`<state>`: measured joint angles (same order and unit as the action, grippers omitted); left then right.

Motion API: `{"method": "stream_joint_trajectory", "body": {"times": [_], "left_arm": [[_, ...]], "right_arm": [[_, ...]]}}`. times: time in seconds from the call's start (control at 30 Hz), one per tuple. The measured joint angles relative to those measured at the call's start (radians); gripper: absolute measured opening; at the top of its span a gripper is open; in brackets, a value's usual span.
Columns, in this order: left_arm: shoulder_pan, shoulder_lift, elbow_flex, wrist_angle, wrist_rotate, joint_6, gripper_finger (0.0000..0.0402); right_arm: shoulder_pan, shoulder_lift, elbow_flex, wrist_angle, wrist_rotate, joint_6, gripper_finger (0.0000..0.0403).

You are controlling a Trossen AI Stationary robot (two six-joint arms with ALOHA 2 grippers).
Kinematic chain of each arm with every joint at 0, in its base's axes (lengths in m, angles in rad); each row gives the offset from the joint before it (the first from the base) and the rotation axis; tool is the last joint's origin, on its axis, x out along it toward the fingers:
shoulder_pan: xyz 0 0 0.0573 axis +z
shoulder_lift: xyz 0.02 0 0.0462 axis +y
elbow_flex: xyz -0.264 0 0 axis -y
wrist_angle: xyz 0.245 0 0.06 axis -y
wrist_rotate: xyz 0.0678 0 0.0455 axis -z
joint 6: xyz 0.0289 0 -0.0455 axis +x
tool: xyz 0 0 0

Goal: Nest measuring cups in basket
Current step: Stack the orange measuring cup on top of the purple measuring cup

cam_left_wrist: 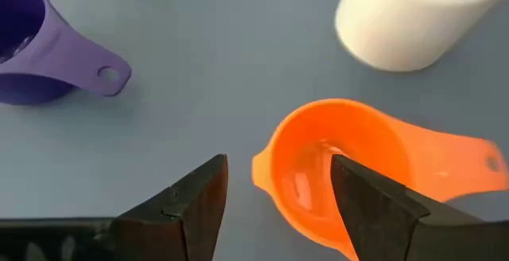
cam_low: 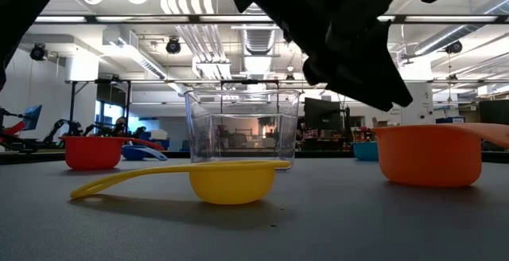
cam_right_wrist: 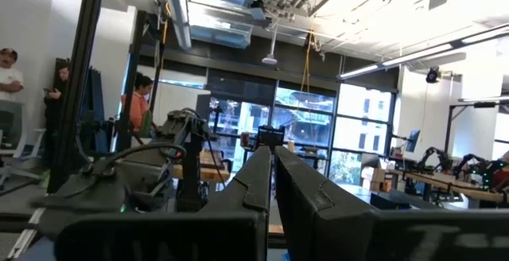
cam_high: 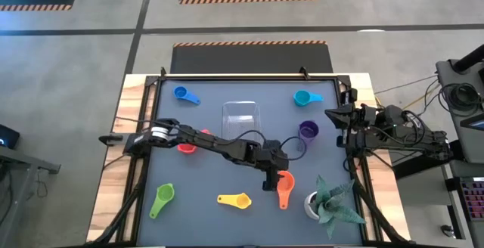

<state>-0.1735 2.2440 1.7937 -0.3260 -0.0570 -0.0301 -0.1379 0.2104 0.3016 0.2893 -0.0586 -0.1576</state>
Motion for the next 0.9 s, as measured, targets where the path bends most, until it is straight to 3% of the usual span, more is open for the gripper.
{"method": "stream_joint_trajectory", "body": {"times": [0.2, 0.9], "left_arm": [[0.000, 0.019, 0.062, -0.061, -0.006, 0.018, 0.0196], [0.001, 0.023, 0.032, -0.078, 0.002, -0.003, 0.0191]], "right_arm": [[0.000, 0.000, 0.000, -0.001, 0.002, 0.000, 0.0009], [0.000, 0.000, 0.000, -0.001, 0.000, 0.000, 0.0009]]}}
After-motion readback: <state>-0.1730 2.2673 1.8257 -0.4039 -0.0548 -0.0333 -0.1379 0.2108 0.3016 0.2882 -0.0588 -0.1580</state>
